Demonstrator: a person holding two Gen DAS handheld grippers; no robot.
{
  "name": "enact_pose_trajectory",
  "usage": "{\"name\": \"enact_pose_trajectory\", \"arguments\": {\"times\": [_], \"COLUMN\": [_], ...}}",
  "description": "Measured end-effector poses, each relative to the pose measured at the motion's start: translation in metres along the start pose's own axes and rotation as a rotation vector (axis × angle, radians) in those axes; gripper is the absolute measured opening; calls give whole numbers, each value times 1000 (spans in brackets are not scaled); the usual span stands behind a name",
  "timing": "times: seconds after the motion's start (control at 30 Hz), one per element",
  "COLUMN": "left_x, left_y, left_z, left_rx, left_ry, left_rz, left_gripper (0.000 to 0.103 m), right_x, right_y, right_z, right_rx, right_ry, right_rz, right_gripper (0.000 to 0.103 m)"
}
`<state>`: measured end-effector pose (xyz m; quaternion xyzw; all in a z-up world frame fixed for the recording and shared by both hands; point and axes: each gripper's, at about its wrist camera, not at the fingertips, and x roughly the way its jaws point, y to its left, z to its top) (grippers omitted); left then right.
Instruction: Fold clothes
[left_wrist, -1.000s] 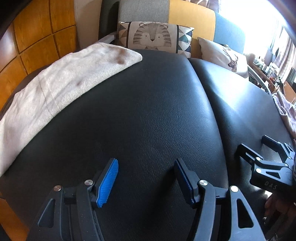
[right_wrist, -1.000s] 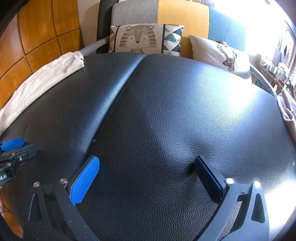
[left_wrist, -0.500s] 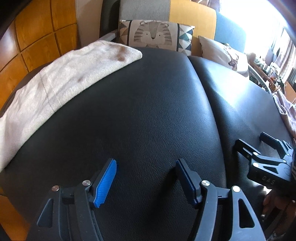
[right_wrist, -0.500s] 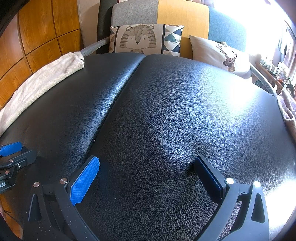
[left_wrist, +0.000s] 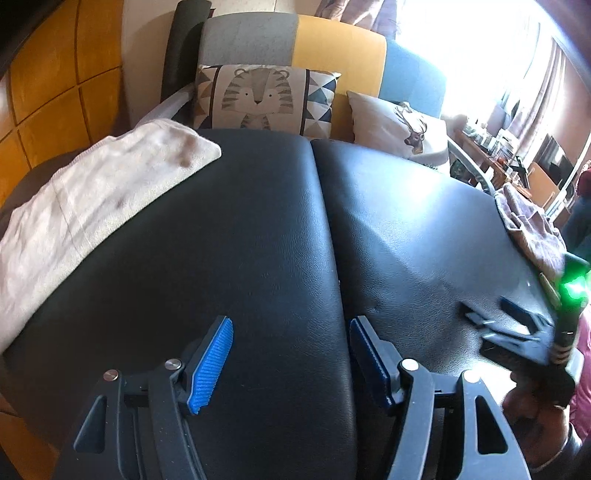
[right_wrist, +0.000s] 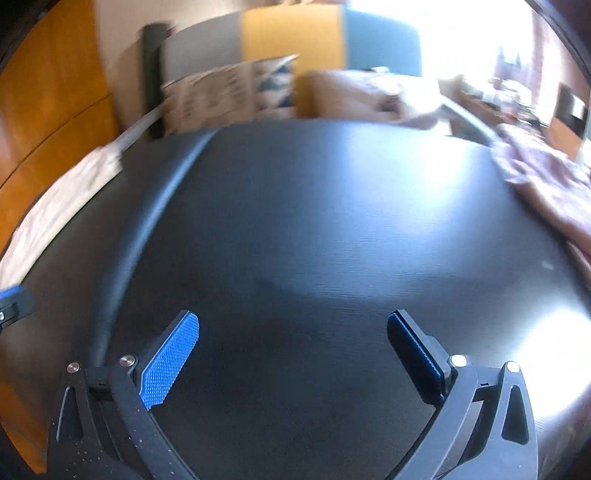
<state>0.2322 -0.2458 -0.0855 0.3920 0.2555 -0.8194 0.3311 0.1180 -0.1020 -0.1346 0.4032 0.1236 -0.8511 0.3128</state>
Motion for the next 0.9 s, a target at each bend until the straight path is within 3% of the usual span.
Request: {"name": "enact_pose_trajectory", "arguments": {"times": [0.13,0.27,0.37,0.67,0.9], "left_x": [4,7,4,-9,-7], "left_y": [-4,-2,16,137,235], "left_z": [-5,-10,-11,6,17], "left_rx": [-1,-11,-45,-298,-459], "left_ry": [16,30,21,-61,-104], "left_rz": [-15,-20,-1,115,184], "left_gripper": [67,67,67,67,67], "right_x": [-21,-24,-26,-22,33], "right_y": [-24,-8,24,139,214], "right_z": [-1,-2,-1,40,93], "right_rx": [66,72,0,-220,-237], "right_ry": [-30,-17,-6,-11,54], "right_rz": [-15,59,124,270,367], "right_gripper": [103,103,103,103,103]}}
